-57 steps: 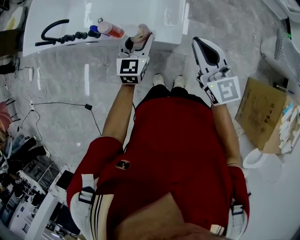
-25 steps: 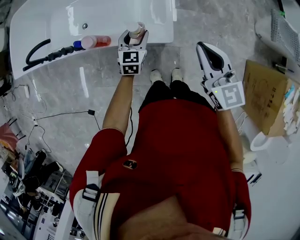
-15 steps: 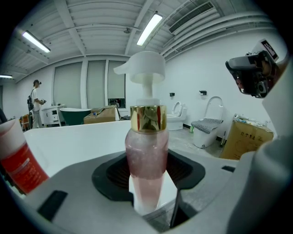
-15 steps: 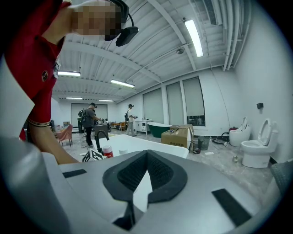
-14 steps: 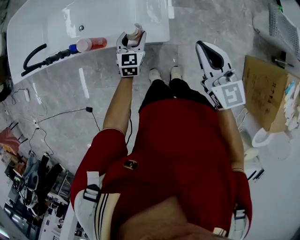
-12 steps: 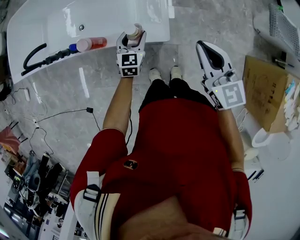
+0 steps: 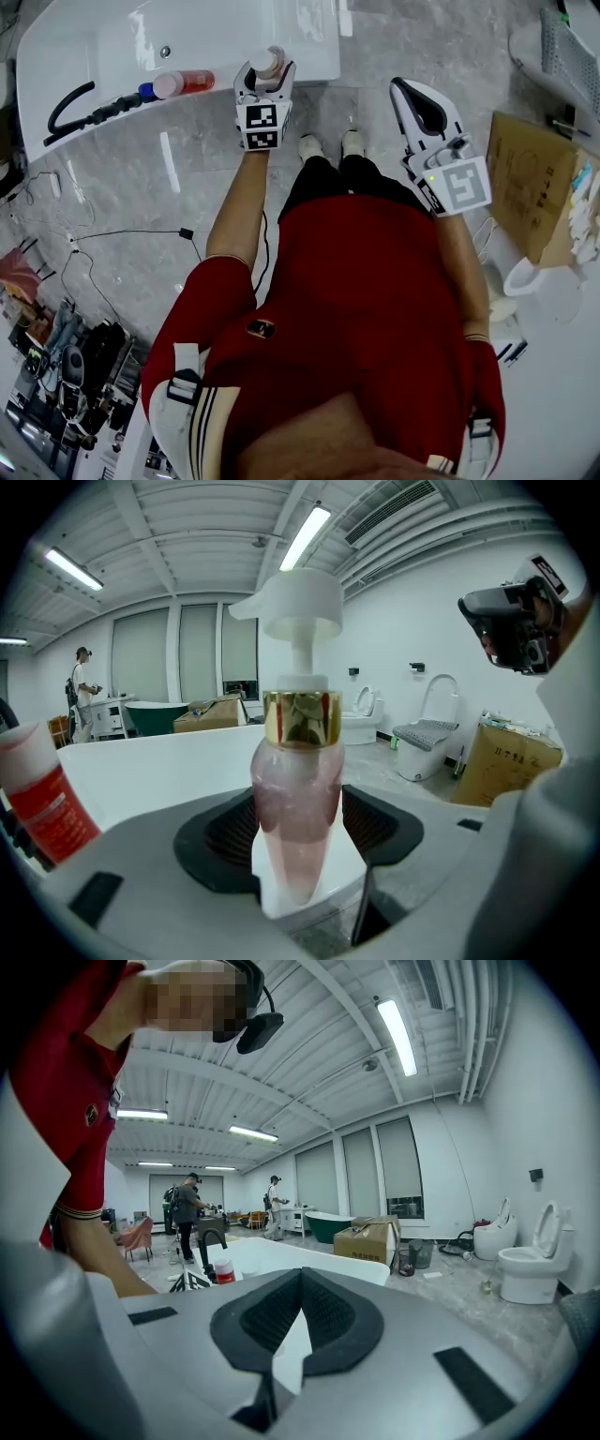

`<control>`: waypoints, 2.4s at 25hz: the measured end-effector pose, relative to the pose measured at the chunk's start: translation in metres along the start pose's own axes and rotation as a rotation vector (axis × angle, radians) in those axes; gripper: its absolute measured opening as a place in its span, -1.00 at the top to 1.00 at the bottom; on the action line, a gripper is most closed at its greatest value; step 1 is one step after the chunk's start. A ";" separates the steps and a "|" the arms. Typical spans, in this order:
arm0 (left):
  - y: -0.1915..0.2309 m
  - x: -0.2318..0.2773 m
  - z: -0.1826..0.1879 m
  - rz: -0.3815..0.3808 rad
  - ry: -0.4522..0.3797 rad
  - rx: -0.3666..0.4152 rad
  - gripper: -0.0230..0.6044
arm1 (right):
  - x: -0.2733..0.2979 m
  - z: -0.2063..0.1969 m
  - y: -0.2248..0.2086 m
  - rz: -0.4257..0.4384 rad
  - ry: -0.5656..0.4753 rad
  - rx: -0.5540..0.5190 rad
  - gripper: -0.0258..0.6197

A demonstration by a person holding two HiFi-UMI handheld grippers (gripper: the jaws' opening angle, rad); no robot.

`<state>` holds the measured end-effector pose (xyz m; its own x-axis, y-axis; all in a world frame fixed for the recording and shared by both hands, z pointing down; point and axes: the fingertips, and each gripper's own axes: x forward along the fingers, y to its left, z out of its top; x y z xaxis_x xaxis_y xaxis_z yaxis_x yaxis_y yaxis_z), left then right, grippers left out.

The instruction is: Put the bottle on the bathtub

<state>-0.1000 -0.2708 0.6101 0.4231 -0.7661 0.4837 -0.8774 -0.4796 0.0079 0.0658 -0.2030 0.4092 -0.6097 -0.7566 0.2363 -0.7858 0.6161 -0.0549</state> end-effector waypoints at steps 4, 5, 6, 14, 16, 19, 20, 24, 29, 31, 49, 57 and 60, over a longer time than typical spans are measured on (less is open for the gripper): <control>0.002 -0.008 -0.001 0.007 -0.002 0.001 0.08 | 0.000 0.002 0.006 0.004 -0.007 -0.002 0.94; 0.000 -0.011 0.000 0.007 -0.004 0.000 0.08 | -0.002 0.003 0.006 0.005 -0.010 -0.002 0.94; -0.002 -0.013 0.002 0.008 -0.007 0.000 0.08 | -0.004 0.004 0.005 0.006 -0.014 -0.002 0.94; -0.009 -0.049 0.014 0.040 -0.019 0.015 0.08 | -0.012 0.012 0.015 0.031 -0.052 -0.007 0.94; -0.010 -0.060 0.018 0.049 -0.026 0.016 0.08 | -0.013 0.015 0.019 0.038 -0.060 -0.008 0.94; -0.013 -0.078 0.029 0.064 -0.045 0.016 0.08 | -0.015 0.020 0.024 0.051 -0.076 -0.009 0.94; -0.016 -0.084 0.035 0.066 -0.055 0.018 0.08 | -0.016 0.021 0.025 0.054 -0.082 -0.009 0.94; -0.030 -0.109 0.062 0.066 -0.100 0.028 0.08 | -0.022 0.025 0.031 0.068 -0.104 -0.005 0.94; -0.051 -0.134 0.095 0.038 -0.162 0.024 0.09 | -0.027 0.030 0.040 0.087 -0.130 0.004 0.94; -0.058 -0.144 0.107 0.025 -0.189 0.025 0.11 | -0.030 0.032 0.043 0.093 -0.140 0.007 0.94; -0.112 -0.201 0.166 -0.053 -0.329 0.018 0.82 | -0.059 0.043 0.062 0.146 -0.212 0.042 0.94; -0.134 -0.208 0.171 -0.089 -0.339 0.024 0.90 | -0.066 0.044 0.074 0.174 -0.211 0.014 0.94; -0.139 -0.209 0.170 -0.105 -0.337 0.024 0.90 | -0.068 0.045 0.076 0.178 -0.212 0.002 0.94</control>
<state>-0.0277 -0.1170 0.3589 0.5651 -0.8084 0.1650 -0.8213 -0.5701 0.0195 0.0427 -0.1148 0.3457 -0.7462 -0.6656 0.0145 -0.6644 0.7431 -0.0796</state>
